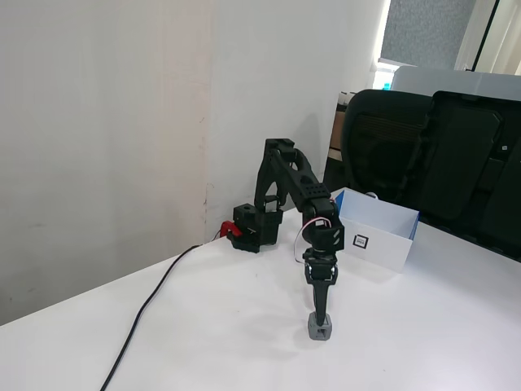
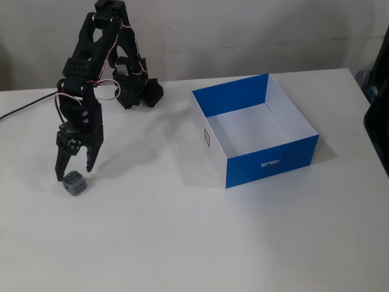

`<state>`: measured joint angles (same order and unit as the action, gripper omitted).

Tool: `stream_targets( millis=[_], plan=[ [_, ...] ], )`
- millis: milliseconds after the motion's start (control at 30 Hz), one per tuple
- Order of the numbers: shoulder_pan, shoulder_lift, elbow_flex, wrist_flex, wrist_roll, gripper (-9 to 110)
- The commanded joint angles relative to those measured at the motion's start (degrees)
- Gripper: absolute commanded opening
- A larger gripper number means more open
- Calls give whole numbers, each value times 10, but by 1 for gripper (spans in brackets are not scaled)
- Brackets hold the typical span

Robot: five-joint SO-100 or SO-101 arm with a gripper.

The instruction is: Grasp the gray block and put it in the box.

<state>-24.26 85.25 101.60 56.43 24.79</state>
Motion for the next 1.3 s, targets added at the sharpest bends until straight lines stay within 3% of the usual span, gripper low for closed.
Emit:
stream_targets(
  millis=[0, 433, 767, 1267],
  plan=[
    [9, 5, -50, -10, 4, 30],
    [8, -57, -105, -1, 4, 29],
    [7, -67, -112, 4, -3, 1],
    [5, -11, -117, 96, -4, 0]
  ],
)
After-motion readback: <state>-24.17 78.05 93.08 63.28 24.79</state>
